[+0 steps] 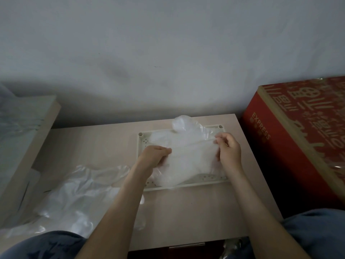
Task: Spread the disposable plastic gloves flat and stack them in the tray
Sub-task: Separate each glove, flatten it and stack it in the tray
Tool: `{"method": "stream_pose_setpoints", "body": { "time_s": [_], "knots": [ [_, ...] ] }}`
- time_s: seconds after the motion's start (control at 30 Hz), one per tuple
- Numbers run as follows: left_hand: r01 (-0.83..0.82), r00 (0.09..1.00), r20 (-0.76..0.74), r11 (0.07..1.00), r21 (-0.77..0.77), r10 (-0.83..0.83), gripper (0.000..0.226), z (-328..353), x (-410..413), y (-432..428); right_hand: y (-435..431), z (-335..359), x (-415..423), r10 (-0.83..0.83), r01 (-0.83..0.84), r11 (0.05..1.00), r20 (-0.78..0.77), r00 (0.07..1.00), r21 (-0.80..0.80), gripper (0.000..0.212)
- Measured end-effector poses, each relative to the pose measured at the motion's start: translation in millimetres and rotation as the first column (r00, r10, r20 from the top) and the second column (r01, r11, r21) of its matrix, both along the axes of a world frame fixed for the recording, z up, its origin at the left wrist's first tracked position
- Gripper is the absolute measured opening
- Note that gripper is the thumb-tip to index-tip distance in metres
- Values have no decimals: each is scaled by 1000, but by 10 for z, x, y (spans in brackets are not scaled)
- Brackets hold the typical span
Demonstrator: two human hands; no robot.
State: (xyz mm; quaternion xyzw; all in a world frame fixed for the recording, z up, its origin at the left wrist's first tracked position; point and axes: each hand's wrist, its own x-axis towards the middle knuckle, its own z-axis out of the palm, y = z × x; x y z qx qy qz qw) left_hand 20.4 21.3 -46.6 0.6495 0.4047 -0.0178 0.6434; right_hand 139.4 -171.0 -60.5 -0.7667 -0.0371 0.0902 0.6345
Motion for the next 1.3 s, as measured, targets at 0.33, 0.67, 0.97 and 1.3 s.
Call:
{"method": "stream_pose_setpoints", "body": {
  "time_s": [0.33, 0.67, 0.97, 1.3],
  "knots": [
    [85, 951, 294, 831, -550, 97, 32, 192, 5, -45, 52, 249, -56, 109, -88, 954, -57, 992, 288, 19],
    [-295, 845, 308, 863, -410, 436, 26, 72, 45, 63, -3, 110, 1, 47, -40, 991, -49, 998, 131, 17],
    [-360, 895, 211, 916, -178, 393, 13, 72, 4, 10, 58, -82, 30, -31, 21, 996, -113, 993, -83, 10],
    [62, 896, 417, 972, 227, -155, 36, 509, -12, -48, 188, 840, -272, 454, -375, 826, -104, 885, 421, 22]
  ]
}}
